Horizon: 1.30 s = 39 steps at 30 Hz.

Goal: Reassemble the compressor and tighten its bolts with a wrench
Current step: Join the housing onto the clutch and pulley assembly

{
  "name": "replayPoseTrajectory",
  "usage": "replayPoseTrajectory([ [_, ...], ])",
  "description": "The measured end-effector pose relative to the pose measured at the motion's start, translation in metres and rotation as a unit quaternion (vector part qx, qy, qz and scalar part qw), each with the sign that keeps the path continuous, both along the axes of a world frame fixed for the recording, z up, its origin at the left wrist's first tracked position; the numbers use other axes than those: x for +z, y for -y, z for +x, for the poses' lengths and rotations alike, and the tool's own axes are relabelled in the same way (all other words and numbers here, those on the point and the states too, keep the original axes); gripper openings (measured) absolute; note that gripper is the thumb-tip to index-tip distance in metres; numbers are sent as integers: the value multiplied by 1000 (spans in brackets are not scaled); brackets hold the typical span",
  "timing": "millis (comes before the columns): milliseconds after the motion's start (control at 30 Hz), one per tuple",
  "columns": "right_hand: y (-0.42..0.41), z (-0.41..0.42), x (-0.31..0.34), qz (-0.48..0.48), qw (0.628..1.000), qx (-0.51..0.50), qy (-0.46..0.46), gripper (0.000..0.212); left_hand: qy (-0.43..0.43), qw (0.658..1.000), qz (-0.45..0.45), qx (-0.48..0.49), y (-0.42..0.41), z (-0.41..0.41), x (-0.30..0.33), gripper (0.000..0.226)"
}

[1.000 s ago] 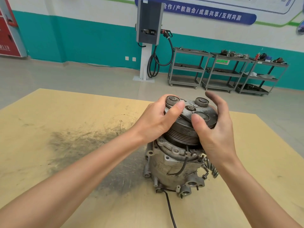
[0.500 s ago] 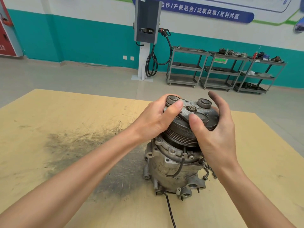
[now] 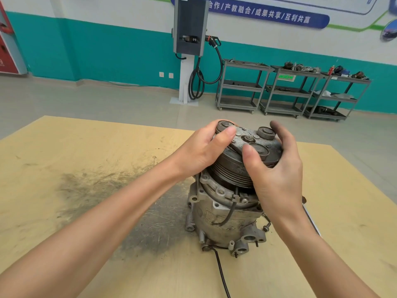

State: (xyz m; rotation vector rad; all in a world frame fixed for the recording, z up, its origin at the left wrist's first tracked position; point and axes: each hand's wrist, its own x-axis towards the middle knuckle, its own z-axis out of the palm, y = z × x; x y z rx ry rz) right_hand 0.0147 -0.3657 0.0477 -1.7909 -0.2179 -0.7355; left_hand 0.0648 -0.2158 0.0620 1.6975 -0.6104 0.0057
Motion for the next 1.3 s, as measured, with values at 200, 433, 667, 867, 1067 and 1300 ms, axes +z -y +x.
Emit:
replayPoseTrajectory([
  [200, 9, -1, 5, -23, 998, 54, -21, 95, 11, 1000, 5, 15, -1, 1, -4, 65],
  [433, 34, 5, 32, -86, 965, 209, -130, 103, 19, 1000, 3, 13, -3, 3, -6, 64],
  [667, 33, 7, 30, -72, 963, 234, -112, 101, 18, 1000, 0, -8, -4, 4, -7, 62],
  [867, 46, 15, 36, -107, 945, 274, -141, 124, 34, 998, 37, -41, -14, 6, -4, 102],
  [1067, 59, 21, 52, -210, 921, 279, -172, 121, 35, 998, 22, -46, -22, 2, -20, 96],
  [1300, 47, 31, 98, -466, 832, 246, -177, 122, -160, 950, -263, -59, -26, -9, -3, 93],
])
